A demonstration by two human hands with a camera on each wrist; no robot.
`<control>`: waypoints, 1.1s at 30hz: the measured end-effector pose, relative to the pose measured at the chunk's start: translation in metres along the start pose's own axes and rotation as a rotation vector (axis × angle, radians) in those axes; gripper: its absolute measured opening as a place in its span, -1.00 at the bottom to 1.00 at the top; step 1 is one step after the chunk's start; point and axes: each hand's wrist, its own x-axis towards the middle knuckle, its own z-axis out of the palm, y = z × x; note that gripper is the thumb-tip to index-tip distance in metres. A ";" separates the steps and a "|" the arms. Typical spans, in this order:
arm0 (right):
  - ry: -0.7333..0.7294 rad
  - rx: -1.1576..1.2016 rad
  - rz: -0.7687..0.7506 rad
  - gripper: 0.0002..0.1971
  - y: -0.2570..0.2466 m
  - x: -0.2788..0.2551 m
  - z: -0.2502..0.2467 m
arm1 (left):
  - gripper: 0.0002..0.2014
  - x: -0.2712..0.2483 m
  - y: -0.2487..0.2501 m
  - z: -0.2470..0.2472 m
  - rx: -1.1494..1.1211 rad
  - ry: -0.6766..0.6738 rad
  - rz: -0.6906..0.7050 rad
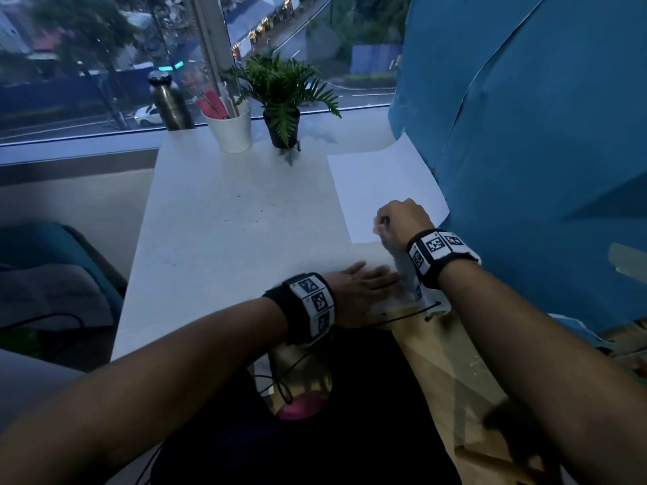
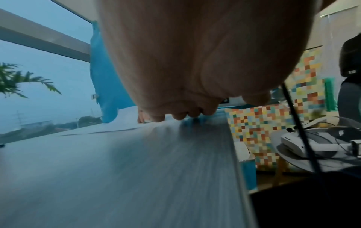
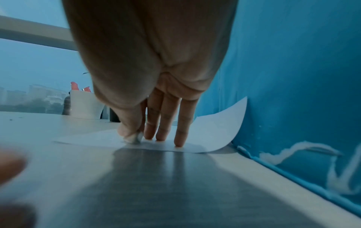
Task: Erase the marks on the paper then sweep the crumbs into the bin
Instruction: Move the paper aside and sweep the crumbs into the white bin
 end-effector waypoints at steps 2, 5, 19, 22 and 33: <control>-0.005 -0.005 -0.008 -0.94 -0.001 0.000 -0.002 | -0.26 -0.010 -0.003 0.001 -0.046 -0.025 0.006; -0.035 -0.008 -0.012 -0.95 -0.001 0.000 -0.004 | -0.22 -0.038 -0.028 0.002 -0.042 -0.037 -0.023; -0.051 -0.022 0.005 -0.47 -0.002 0.004 -0.001 | -0.26 -0.044 -0.048 -0.018 -0.061 0.032 -0.015; -0.060 -0.028 0.000 -0.48 -0.001 0.003 0.000 | -0.29 -0.044 -0.047 -0.004 -0.057 -0.057 -0.037; -0.067 0.000 0.000 -0.39 -0.003 0.000 -0.002 | -0.09 -0.082 -0.144 0.004 -0.274 -0.058 -0.781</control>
